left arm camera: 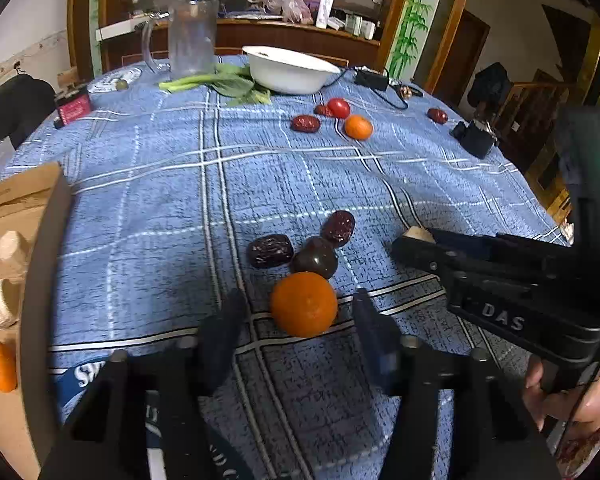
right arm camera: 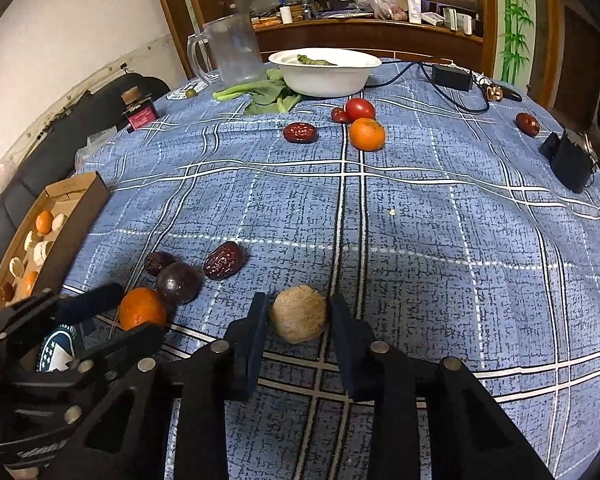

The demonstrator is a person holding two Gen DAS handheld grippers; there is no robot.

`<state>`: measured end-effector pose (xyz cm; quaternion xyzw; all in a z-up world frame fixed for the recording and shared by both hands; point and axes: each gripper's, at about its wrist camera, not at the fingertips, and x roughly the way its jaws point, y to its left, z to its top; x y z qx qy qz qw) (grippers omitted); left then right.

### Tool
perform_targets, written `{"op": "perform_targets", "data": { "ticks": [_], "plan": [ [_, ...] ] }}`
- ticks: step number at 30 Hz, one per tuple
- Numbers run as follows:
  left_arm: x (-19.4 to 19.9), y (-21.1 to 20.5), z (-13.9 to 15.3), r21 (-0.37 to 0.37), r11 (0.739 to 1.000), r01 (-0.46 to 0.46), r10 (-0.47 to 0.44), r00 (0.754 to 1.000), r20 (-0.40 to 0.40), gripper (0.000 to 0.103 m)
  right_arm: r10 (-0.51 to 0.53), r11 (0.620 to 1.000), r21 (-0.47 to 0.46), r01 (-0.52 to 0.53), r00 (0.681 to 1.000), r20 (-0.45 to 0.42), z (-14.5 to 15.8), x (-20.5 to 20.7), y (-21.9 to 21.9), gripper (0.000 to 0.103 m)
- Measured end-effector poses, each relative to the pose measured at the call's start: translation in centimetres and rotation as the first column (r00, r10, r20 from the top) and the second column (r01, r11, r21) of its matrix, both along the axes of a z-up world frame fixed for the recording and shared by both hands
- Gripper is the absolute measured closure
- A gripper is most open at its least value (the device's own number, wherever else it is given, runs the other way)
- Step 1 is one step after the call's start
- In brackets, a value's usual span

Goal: Organize fruits
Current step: 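Grasp a mandarin orange with the left tool while the right tool grasps a round beige cake, then carry the orange and cake over the cardboard box with both tools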

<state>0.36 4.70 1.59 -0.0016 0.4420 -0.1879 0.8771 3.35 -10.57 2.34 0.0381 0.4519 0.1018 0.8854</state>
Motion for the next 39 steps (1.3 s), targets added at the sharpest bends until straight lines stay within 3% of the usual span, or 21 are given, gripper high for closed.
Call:
{"op": "perform_targets", "data": {
  "ticks": [4,12,18,26,32,39],
  "plan": [
    [-0.1,-0.2,-0.1,0.004,1.000,0.008,-0.008,1.000,0.013,0.071,0.000,1.000,-0.004,0.000,1.000,0.008,0.0,-0.1,0.1,0.070],
    [-0.5,0.6,0.2,-0.014,1.000,-0.013,0.013,1.000,0.022,0.072,-0.012,1.000,0.015,0.012,1.000,0.008,0.1,-0.6,0.0,0.071],
    [-3.1,1.9,2.5,-0.035,0.999,-0.024,0.026,0.998,0.064,0.072,-0.009,1.000,0.026,0.008,0.999,0.041,2.0,-3.0,0.3,0.070],
    [-6.7,7.4,5.8,-0.097,0.987,-0.128,0.139,0.984,0.109,0.072,0.067,0.995,0.068,-0.074,0.994,0.091,5.2,-5.6,3.8,0.070],
    [-8.5,14.3,6.2,-0.080,0.955,-0.287,0.296,0.947,0.127,0.072,0.180,0.979,0.083,-0.188,0.979,0.099,6.4,-6.4,9.2,0.070],
    [-9.2,22.5,4.5,-0.037,0.879,-0.475,0.476,0.875,0.088,0.072,0.344,0.931,0.110,-0.349,0.937,0.066,6.1,-6.7,17.9,0.069]
  ]
}}
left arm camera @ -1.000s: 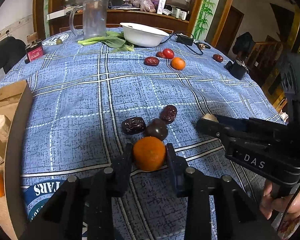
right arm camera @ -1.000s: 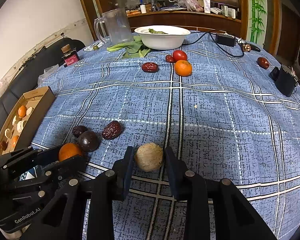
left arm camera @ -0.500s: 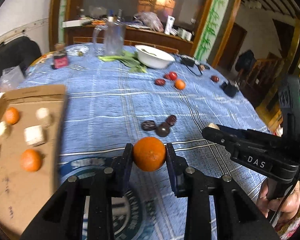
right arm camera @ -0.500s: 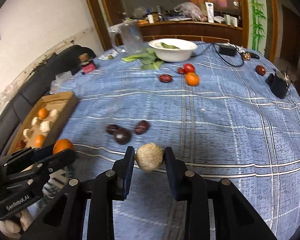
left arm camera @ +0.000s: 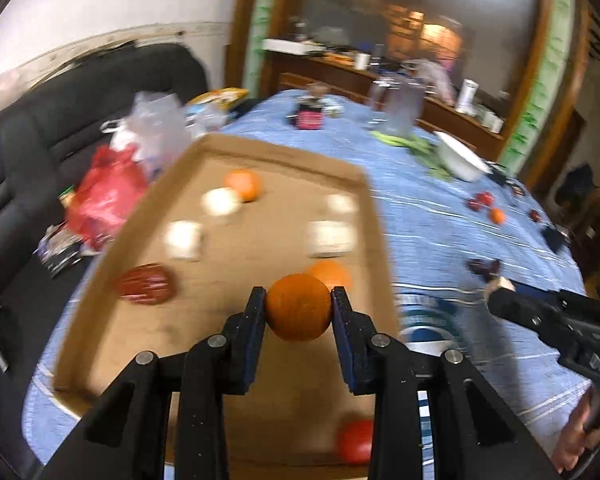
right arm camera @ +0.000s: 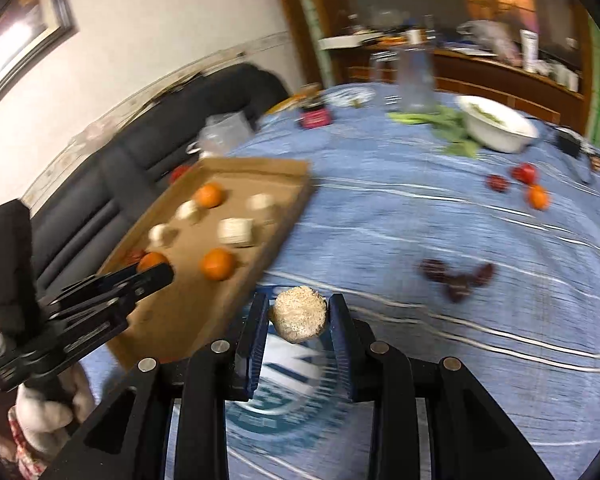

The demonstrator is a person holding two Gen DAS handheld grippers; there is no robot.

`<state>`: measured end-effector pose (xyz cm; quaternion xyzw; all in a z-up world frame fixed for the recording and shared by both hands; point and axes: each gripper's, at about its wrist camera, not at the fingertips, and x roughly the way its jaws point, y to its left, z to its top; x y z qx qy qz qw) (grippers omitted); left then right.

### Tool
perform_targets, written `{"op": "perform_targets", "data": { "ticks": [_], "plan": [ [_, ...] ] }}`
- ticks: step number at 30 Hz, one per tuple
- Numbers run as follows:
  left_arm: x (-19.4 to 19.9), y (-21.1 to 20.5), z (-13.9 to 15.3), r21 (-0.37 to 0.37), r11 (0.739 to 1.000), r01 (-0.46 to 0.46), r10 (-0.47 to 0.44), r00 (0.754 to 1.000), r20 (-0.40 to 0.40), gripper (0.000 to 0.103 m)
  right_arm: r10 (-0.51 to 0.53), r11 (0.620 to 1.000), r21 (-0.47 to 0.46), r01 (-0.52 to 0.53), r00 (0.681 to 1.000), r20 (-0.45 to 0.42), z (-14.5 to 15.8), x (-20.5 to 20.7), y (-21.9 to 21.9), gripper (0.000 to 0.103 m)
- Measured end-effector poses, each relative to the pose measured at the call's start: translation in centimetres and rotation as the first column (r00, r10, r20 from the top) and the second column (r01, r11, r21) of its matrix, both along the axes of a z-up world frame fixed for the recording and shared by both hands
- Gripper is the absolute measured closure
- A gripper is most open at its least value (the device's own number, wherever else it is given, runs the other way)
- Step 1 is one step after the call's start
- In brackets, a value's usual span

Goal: Organize fruits
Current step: 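Carry the orange and cake over the cardboard box with both tools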

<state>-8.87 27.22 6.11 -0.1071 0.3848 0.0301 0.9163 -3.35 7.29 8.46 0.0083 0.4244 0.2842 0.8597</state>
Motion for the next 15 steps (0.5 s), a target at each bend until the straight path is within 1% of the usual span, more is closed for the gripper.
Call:
{"op": "perform_targets", "data": {
  "ticks": [3,5,9,15],
  "plan": [
    [0.0,2.1,-0.6,0.012,0.999,-0.047,0.047,0.999,-0.020,0.072,0.054,0.998,-0.014,-0.054,0.998,-0.014,-0.8,-0.1,3.2,0.069],
    [0.2,3.5,-1.1,0.000,0.998,-0.067,0.067,0.997,-0.038,0.072,0.083,0.996,-0.026,-0.084,0.996,-0.017,-1.3,-0.1,5.0,0.069],
    [0.4,4.8,-1.9,-0.011,0.996,-0.085,0.084,0.994,-0.064,0.071,0.126,0.990,-0.060,-0.128,0.991,-0.035,-2.6,0.5,8.1,0.069],
    [0.3,5.6,-2.4,-0.038,0.995,-0.087,0.085,0.994,-0.063,0.071,0.159,0.976,-0.145,-0.163,0.987,-0.036,-4.7,0.8,11.1,0.069]
  ]
}}
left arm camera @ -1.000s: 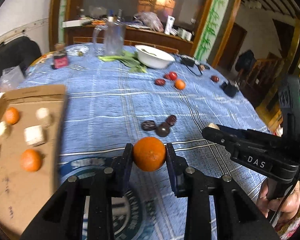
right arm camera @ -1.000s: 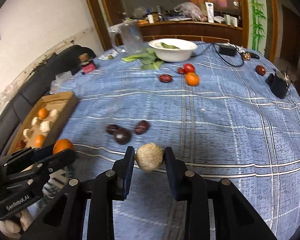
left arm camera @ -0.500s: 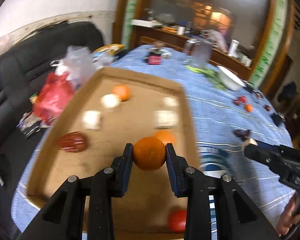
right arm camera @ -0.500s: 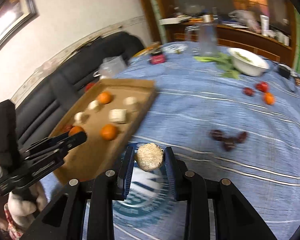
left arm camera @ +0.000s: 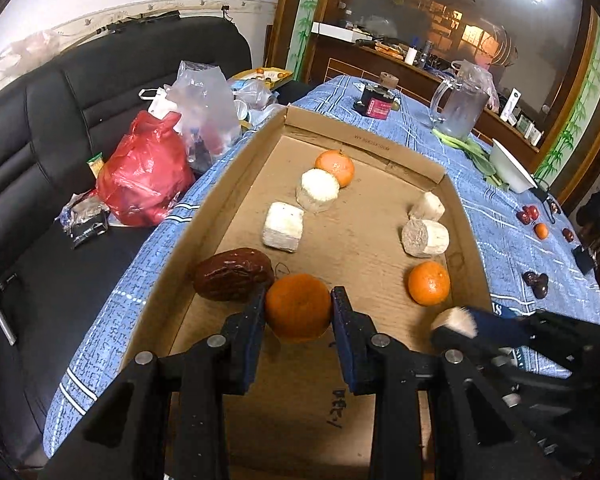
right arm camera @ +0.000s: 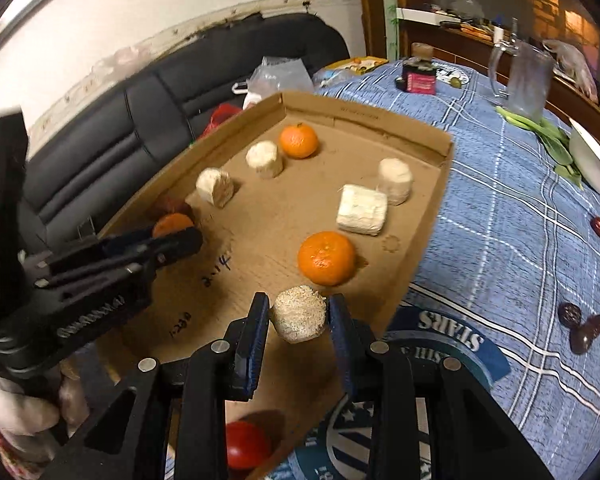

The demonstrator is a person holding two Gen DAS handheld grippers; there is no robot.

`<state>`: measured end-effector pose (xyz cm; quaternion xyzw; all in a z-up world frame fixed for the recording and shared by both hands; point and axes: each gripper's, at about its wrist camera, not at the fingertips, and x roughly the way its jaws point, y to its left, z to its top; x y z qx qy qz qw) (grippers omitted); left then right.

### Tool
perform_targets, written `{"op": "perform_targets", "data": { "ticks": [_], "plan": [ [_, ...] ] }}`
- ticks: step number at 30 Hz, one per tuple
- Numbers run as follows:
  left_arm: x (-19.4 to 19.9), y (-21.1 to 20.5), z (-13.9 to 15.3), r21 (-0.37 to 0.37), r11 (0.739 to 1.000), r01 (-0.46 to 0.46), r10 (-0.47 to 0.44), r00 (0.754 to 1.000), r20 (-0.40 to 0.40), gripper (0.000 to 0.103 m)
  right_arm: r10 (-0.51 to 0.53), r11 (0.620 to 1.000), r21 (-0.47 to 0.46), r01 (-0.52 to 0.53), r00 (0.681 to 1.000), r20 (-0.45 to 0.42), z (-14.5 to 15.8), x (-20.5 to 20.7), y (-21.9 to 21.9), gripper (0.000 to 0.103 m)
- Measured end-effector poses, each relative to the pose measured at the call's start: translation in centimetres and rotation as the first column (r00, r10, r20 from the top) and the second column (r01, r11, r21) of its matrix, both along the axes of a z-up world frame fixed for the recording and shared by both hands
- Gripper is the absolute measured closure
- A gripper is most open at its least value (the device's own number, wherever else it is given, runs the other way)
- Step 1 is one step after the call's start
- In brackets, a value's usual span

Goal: Organize fruits
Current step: 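Carry the orange and cake over the cardboard box with both tools, then open both tools to drop the orange and cake into the box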

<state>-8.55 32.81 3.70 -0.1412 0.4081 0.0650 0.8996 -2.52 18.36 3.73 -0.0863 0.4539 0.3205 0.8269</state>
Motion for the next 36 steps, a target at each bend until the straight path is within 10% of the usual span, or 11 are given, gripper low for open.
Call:
{"op": "perform_targets", "data": {
  "ticks": [9,13,20,36],
  "plan": [
    [-0.9,0.3,1.1,-0.034,0.999,-0.004,0.005,1.000,0.029,0.054,0.043,0.999,-0.033,-0.042,0.999,0.022,-0.9,-0.2,1.9,0.069],
    [-1.6,0.5,2.4,-0.034,0.999,-0.015,0.017,0.998,0.064,0.045,0.042,0.999,-0.010,-0.042,0.998,0.044,-0.2,-0.8,1.5,0.045],
    [-3.1,0.6,4.7,0.003,0.999,-0.042,0.041,0.995,0.092,0.042,-0.008,0.997,0.076,-0.001,0.993,0.119,2.8,-2.6,-1.1,0.043],
    [-10.1,1.3,11.3,0.103,0.980,-0.170,0.146,0.967,0.210,0.023,-0.195,0.940,0.276,0.199,0.980,-0.040,4.2,-1.0,-7.5,0.039]
  ]
}}
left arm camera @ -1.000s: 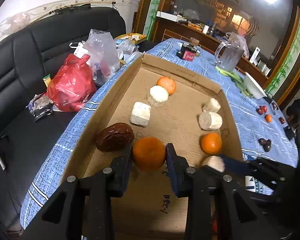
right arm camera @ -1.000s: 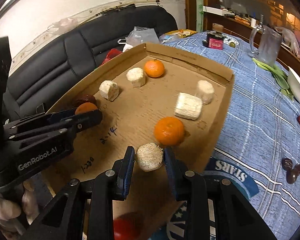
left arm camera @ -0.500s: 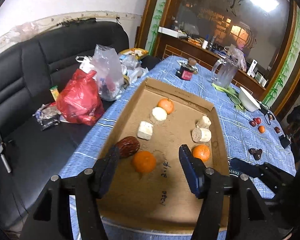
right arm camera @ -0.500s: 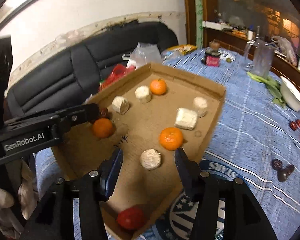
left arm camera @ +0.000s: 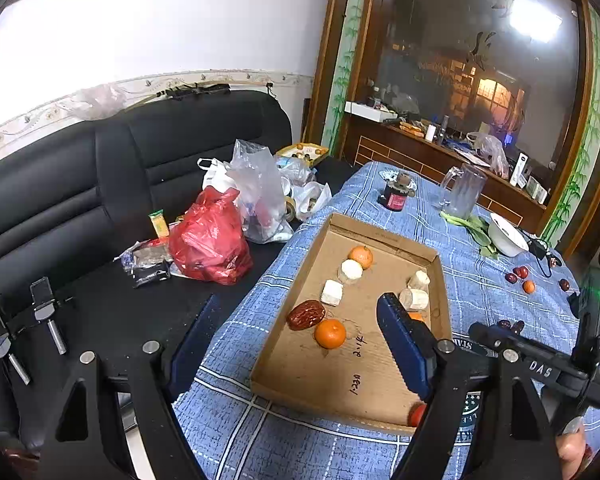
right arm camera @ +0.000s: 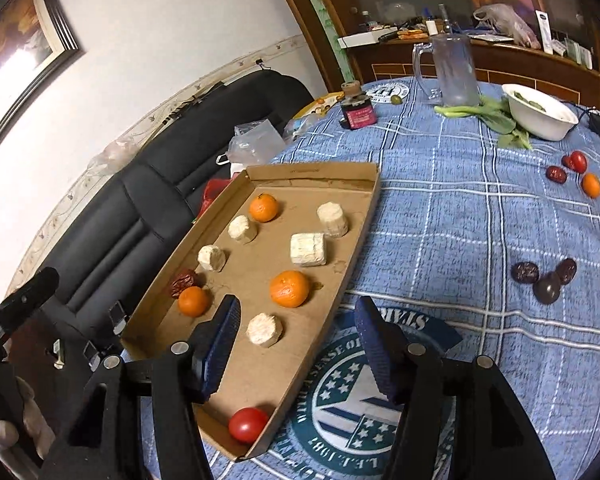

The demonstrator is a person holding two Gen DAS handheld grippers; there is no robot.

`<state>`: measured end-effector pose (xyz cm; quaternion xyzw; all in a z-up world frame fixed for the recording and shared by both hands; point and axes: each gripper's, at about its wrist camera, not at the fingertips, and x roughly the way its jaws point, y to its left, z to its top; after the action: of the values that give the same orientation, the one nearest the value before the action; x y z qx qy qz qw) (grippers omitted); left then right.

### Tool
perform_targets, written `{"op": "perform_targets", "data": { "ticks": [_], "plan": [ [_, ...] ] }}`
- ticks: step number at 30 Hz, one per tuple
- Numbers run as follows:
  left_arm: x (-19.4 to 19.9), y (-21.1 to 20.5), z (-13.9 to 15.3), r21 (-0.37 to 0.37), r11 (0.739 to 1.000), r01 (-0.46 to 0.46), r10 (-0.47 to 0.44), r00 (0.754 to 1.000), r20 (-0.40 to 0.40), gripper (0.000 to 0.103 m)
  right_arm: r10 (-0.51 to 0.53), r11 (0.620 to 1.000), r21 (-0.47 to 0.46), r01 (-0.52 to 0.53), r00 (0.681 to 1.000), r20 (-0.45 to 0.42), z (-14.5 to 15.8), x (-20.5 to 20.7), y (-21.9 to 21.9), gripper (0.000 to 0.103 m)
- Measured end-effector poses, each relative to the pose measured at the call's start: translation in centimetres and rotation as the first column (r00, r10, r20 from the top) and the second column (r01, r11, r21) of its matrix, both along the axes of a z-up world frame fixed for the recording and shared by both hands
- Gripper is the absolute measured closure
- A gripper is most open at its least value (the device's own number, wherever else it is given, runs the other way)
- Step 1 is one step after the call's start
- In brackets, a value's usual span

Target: Organize fruits

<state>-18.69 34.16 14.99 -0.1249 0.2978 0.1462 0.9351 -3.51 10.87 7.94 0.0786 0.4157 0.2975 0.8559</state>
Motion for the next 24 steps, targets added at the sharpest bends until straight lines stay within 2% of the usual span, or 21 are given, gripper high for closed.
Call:
{"op": "perform_targets", "data": {
  "ticks": [9,14,24],
  "plan": [
    [-1.2,-2.0,1.2,0.029,0.999,0.039,-0.039,0.999,0.018,0.023,0.033,0.999,-0.022,-0.032,0.999,0.033,0.5,-3.0,0.2,0.039],
    [-2.1,-3.0,1.7,0.041,0.998,0.042,-0.043,0.999,0.031,0.022,0.025,0.999,-0.033,-0.023,0.997,0.080,1.2,-4.4,-0.3,0.033],
    [-2.7,-5.1,2.5,0.075,0.994,0.074,-0.077,0.996,0.039,0.022,0.005,0.999,-0.050,0.000,0.993,0.116,1.3,-5.4,-1.6,0.032]
  ]
}}
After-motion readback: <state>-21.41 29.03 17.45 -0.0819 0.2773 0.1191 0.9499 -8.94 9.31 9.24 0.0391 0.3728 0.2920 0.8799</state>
